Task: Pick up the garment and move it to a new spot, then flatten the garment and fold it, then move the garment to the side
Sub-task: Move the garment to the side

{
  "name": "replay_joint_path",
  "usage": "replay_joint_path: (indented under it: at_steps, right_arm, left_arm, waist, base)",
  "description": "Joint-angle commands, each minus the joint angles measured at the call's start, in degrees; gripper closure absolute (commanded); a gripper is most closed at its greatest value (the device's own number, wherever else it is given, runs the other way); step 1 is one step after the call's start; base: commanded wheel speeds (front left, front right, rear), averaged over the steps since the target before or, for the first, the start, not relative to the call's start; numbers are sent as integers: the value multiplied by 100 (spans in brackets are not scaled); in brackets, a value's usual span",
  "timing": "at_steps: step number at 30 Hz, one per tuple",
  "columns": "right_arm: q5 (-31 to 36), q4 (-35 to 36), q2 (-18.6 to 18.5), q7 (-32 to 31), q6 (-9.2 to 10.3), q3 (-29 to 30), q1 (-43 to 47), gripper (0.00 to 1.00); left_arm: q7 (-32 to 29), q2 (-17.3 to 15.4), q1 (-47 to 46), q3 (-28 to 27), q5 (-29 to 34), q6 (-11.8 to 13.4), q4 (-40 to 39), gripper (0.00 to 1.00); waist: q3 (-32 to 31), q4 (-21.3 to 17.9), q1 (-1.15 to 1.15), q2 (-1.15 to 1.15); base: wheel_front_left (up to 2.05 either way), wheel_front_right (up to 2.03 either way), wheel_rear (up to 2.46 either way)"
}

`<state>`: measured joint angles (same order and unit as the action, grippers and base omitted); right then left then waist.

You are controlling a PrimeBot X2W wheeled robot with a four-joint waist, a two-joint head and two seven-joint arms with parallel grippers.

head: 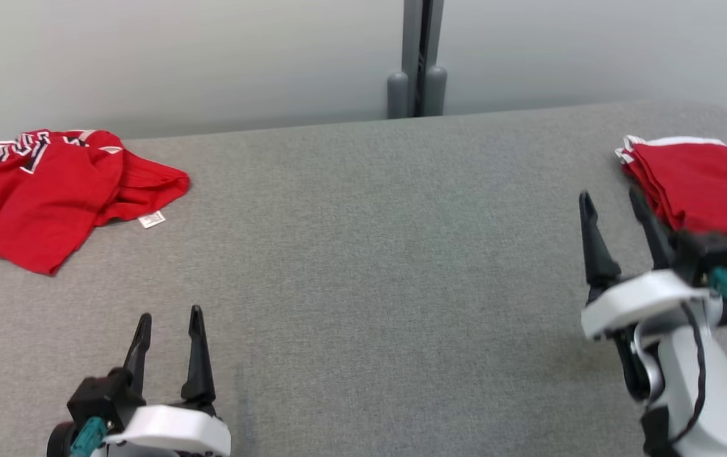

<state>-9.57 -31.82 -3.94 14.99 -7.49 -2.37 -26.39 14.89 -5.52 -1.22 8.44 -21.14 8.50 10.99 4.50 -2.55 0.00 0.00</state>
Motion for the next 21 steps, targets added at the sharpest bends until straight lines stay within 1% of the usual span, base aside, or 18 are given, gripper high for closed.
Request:
replay_joint_path:
  at_steps: [1, 4, 10, 21]
  right_arm:
    - [108, 249, 49, 29, -1, 39, 351, 0]
    - [84, 457, 87, 29, -1, -63, 655, 0]
    - [-256, 908, 87, 29, -1, -276, 1281, 0]
    - [-356, 991, 89, -5, -1, -278, 1645, 0]
  left_arm:
    - [26, 12, 119, -33, -27, 44, 2, 0]
    - [31, 31, 190, -35, -39, 54, -13, 0]
    - [32, 93, 290, 47, -8, 33, 29, 0]
    - [35, 117, 331, 47, 61, -1, 47, 0]
  waist:
    - [-124, 89, 0, 0]
    - [-183, 124, 0, 0]
    - [-338, 216, 0, 0]
    - [-433, 253, 0, 0]
  base:
    - [0, 0, 0]
    - [0, 0, 0]
    - [0, 0, 0]
    - [0, 0, 0]
